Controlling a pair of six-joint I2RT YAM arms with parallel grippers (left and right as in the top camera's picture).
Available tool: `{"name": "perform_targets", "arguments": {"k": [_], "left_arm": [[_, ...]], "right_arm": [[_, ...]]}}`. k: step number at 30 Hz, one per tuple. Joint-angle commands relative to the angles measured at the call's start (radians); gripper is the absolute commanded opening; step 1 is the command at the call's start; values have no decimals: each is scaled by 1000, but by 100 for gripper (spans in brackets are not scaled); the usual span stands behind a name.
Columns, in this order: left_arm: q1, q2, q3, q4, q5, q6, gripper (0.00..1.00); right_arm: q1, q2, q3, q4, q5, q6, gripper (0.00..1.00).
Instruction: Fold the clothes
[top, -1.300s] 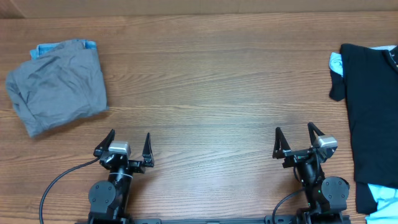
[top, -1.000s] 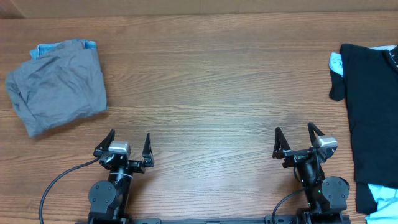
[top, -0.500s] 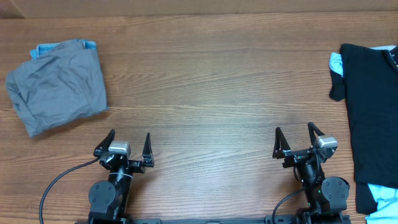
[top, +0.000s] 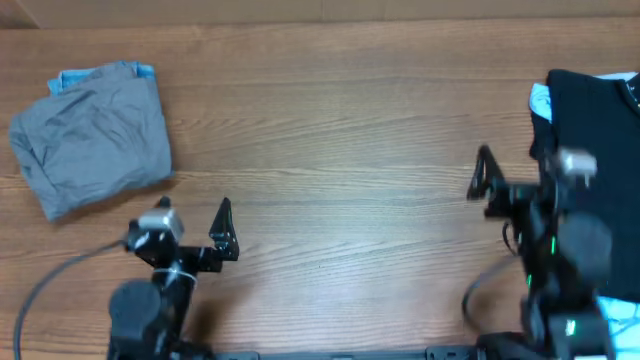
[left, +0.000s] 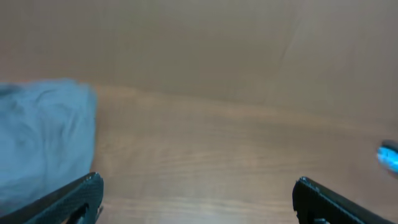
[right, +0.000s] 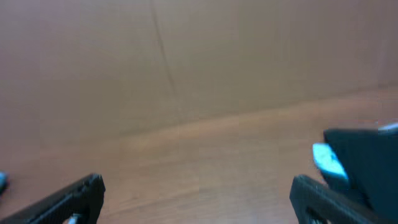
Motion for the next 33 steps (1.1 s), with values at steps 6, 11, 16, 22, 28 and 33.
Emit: {"name": "perform_targets", "arguments": {"k": [6, 11, 16, 22, 28, 33], "left_arm": [[0, 559, 556, -422, 31, 53, 100], [0, 682, 632, -470, 61, 72, 100], [0, 772, 635, -480, 62, 71, 100], [-2, 785, 635, -506, 111, 68, 100], [-2, 785, 635, -553, 114, 41, 100], [-2, 785, 635, -570, 114, 38, 100]], "right_arm": [[-5, 602, 686, -408, -14, -66, 100], [-206, 919, 908, -396, 85, -156, 100], [-348, 1360, 1200, -336, 92, -236, 100], [-397, 1604, 1200, -214, 93, -233, 98], [-401, 1730, 1200, -100, 93, -233, 97], [-402, 1769, 1199, -28, 99, -234, 95]]}}
